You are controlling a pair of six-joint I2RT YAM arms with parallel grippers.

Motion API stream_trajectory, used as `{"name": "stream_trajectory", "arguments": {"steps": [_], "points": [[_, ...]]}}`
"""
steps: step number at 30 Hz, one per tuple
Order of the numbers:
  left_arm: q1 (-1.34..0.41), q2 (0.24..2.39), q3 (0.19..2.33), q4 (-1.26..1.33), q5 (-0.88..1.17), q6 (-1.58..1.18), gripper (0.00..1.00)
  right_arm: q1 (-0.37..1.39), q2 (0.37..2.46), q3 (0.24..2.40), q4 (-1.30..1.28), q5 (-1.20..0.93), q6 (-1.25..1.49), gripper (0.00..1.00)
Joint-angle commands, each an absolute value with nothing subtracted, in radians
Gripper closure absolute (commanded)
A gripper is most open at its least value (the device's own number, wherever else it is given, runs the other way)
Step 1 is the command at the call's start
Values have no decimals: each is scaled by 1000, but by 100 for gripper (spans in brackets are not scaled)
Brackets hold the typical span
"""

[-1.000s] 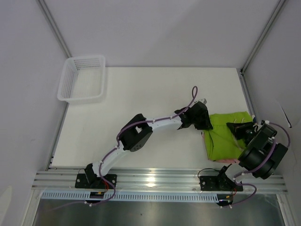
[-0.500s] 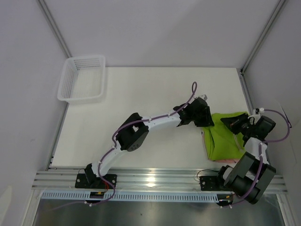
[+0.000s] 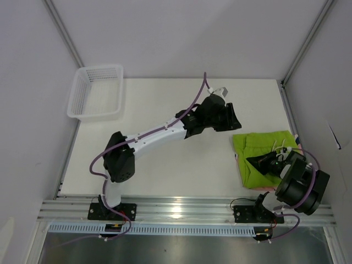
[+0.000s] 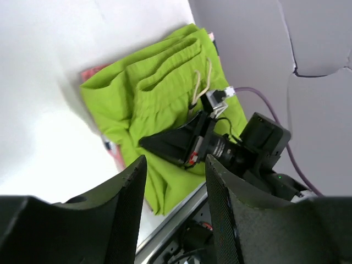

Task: Fold and stack the shorts
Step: Neatly place the folded shorts to the corner

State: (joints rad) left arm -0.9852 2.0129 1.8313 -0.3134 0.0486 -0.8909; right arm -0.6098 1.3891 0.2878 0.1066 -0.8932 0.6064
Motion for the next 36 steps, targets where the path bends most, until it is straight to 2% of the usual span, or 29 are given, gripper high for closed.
{"name": "stream_trajectory", "arguments": {"steps": [1, 3, 6, 12, 15, 17, 18, 20, 21, 23, 30, 36], "points": [[-974, 1887, 1746, -344, 5, -833, 50, -603, 1405, 307, 192, -870, 614, 100], [-966, 1818, 1681, -360, -44, -809, 48, -600, 1387, 319, 187, -887, 612, 100], [-957, 1712, 1594, -388, -89, -769, 45, -589, 1329, 363, 137, -916, 600, 92], [-925, 1508, 1370, -440, -239, -707, 40, -502, 1100, 503, -106, -838, 486, 70], [-890, 1382, 1219, -452, -275, -696, 35, -424, 987, 567, -190, -750, 450, 59], [-862, 1292, 1174, -465, -300, -693, 31, -367, 951, 604, -256, -654, 413, 47], [-856, 1260, 1116, -475, -316, -693, 25, -303, 925, 635, -268, -635, 399, 42], [-845, 1163, 1076, -502, -353, -690, 18, -240, 905, 659, -305, -551, 371, 25], [-844, 1132, 1024, -511, -395, -690, 10, -179, 893, 666, -308, -529, 365, 18], [-839, 1032, 982, -523, -461, -686, 1, -123, 853, 666, -301, -447, 351, 1], [-833, 764, 746, -488, -566, -641, 1, 18, 675, 569, -218, -258, 364, 0], [-834, 585, 543, -408, -578, -611, 1, 133, 468, 453, -186, -111, 376, 1]]}}
